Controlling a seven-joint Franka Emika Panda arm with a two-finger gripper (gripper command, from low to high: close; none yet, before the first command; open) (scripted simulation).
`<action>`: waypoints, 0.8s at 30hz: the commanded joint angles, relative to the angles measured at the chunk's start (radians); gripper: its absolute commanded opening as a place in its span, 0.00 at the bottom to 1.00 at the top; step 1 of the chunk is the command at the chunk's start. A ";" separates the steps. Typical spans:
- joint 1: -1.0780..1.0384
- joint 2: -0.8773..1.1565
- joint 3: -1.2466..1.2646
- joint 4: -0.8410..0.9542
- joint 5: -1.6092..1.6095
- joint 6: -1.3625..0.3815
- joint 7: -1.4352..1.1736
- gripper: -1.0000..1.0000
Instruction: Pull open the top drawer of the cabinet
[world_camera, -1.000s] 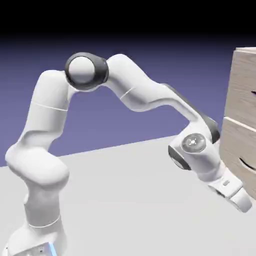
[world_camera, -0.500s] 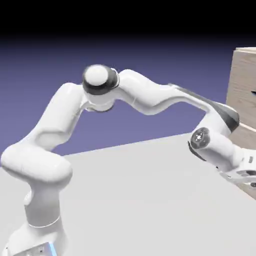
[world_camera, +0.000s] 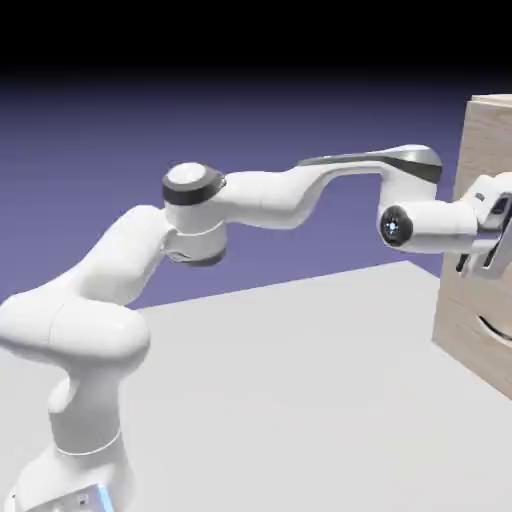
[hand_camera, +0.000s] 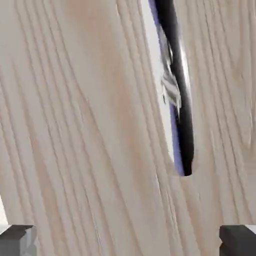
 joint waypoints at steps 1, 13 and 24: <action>0.009 0.020 -0.017 0.013 0.029 -0.006 -0.031 0.50; -0.171 0.052 0.014 0.310 0.009 0.110 0.048 0.00; 0.071 0.020 -0.038 -0.089 0.033 -0.047 -0.043 0.00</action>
